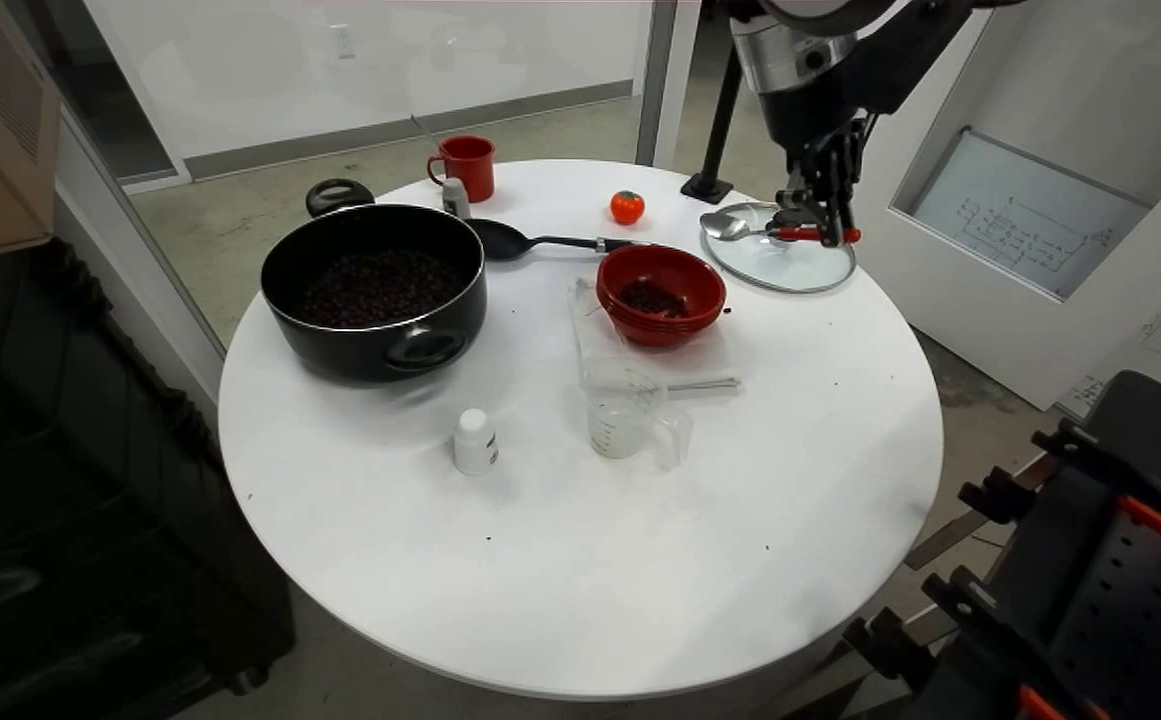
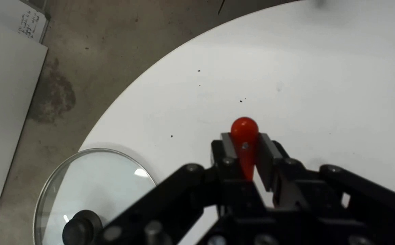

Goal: Use the small spoon on the table to scoop some beans out of the red bowl into the jar

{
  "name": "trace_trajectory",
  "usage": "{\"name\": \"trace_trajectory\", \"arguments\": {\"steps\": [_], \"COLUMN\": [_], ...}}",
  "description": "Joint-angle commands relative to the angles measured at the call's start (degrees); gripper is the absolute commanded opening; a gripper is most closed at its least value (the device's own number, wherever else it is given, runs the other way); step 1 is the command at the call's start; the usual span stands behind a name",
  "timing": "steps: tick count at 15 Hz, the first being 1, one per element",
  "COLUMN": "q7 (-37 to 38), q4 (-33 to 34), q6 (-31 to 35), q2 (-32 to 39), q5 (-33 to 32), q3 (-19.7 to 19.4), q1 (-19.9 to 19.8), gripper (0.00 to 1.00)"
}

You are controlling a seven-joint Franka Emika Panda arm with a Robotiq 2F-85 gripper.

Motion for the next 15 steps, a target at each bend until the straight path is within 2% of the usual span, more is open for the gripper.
{"name": "trace_trajectory", "arguments": {"steps": [1,7,12,15], "q7": [2.42,4.93,11.43,15.15], "q4": [2.54,1.26,1.28,1.61], "q6": [-1.40,-0.12,-0.28,-0.75], "q2": [4.07,5.77,6.36,7.28], "q5": [-4.26,-11.77,-20.84,-25.29], "q3": [-1.34,-1.67,-1.95,-1.44], "q1": [2.95,6.35,8.90,9.07], "gripper": [0.05,0.05,0.05,0.05]}}
